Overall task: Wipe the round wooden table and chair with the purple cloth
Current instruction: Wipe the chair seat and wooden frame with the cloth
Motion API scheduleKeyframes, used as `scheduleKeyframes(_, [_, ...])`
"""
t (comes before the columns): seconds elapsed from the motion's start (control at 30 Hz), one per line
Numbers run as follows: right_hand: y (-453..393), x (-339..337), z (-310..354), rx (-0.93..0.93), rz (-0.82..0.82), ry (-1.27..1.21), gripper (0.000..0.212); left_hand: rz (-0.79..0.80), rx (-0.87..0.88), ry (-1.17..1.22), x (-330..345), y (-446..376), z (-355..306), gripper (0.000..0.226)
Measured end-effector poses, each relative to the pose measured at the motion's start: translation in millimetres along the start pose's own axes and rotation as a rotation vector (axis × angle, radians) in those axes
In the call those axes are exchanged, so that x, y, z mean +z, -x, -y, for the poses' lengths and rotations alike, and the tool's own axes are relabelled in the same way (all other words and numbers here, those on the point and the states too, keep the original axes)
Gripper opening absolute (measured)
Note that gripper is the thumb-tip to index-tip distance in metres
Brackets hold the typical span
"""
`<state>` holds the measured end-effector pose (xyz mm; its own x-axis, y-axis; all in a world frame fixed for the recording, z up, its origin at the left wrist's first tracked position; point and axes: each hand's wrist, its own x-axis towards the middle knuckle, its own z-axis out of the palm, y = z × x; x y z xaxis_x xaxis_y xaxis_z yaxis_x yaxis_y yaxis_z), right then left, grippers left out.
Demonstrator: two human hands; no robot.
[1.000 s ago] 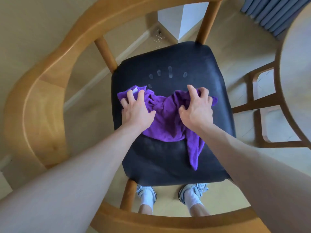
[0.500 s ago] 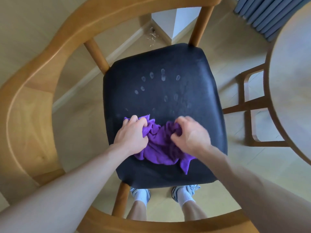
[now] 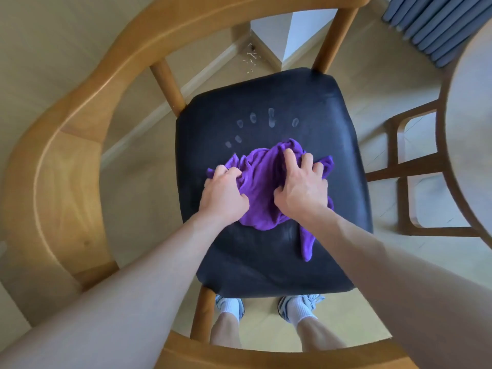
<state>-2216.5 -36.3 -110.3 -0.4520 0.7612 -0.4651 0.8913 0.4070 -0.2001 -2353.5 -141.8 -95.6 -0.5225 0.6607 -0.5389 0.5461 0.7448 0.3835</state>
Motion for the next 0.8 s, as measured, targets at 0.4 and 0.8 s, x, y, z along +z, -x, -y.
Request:
scheduleKeyframes(0.4, [55, -11, -66, -0.289, 0.394, -0.011, 0.036, 0.303, -0.161, 0.202, 49, 82, -10, 0.027])
scheduleKeyframes(0.8, [-14, -71, -74, -0.235, -0.031, -0.289, 0.085, -0.147, -0.109, 0.407, 21, 43, -69, 0.067])
